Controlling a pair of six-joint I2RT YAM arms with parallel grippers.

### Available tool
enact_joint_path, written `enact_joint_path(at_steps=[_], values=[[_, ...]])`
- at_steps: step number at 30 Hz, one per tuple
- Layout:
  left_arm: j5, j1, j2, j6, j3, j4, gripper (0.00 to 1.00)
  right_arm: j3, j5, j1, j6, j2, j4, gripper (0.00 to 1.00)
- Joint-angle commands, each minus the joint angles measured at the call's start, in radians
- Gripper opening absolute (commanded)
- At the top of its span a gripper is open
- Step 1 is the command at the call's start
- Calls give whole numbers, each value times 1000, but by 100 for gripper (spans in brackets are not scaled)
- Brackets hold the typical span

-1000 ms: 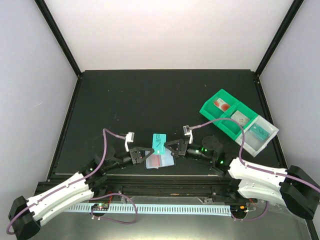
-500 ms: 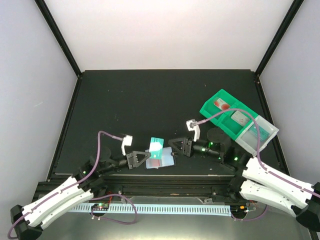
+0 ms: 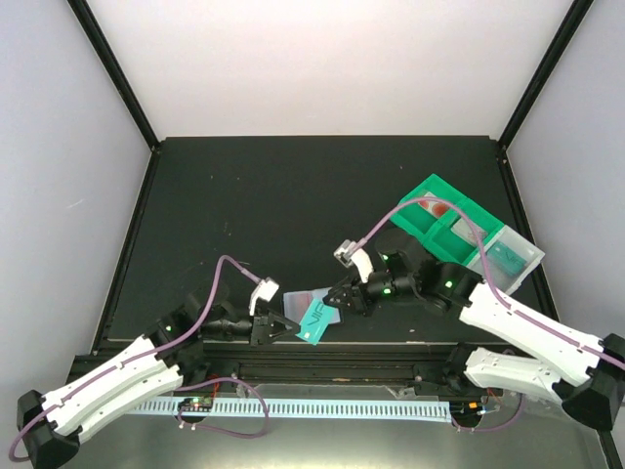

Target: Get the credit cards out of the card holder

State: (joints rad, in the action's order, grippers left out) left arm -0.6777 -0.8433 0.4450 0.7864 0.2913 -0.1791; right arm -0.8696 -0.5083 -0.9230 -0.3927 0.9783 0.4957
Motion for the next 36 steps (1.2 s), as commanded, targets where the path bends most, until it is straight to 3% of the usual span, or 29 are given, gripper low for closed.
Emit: enact_joint_path(at_steps=[1, 11, 13, 16, 18, 19, 22, 26, 28, 36], values=[[-115, 7, 36, -71, 52, 7, 2, -2, -140, 4, 73, 62, 41, 27], [-126, 7, 39, -79, 49, 37, 2, 72, -239, 4, 51, 85, -57, 26], [-126, 7, 40, -79, 49, 39, 1, 75, -254, 4, 50, 84, -66, 20], [-124, 7, 47, -76, 49, 51, 2, 98, -274, 4, 15, 57, -121, 5], [-109, 7, 49, -81, 56, 41, 3, 112, -268, 4, -7, 33, -154, 1], [-92, 7, 50, -84, 61, 29, 9, 118, -257, 4, -19, 23, -167, 1], [-11, 7, 43, -87, 77, -17, 57, 136, -205, 5, -58, -8, -200, 1], [131, 7, 19, -90, 98, -78, 78, 151, -131, 6, -120, -49, -237, 1], [200, 7, 5, -98, 109, -99, 96, 147, -77, 6, -140, -70, -222, 1], [396, 7, -4, -168, 176, -229, 99, 146, 191, 73, -235, -148, -134, 1]])
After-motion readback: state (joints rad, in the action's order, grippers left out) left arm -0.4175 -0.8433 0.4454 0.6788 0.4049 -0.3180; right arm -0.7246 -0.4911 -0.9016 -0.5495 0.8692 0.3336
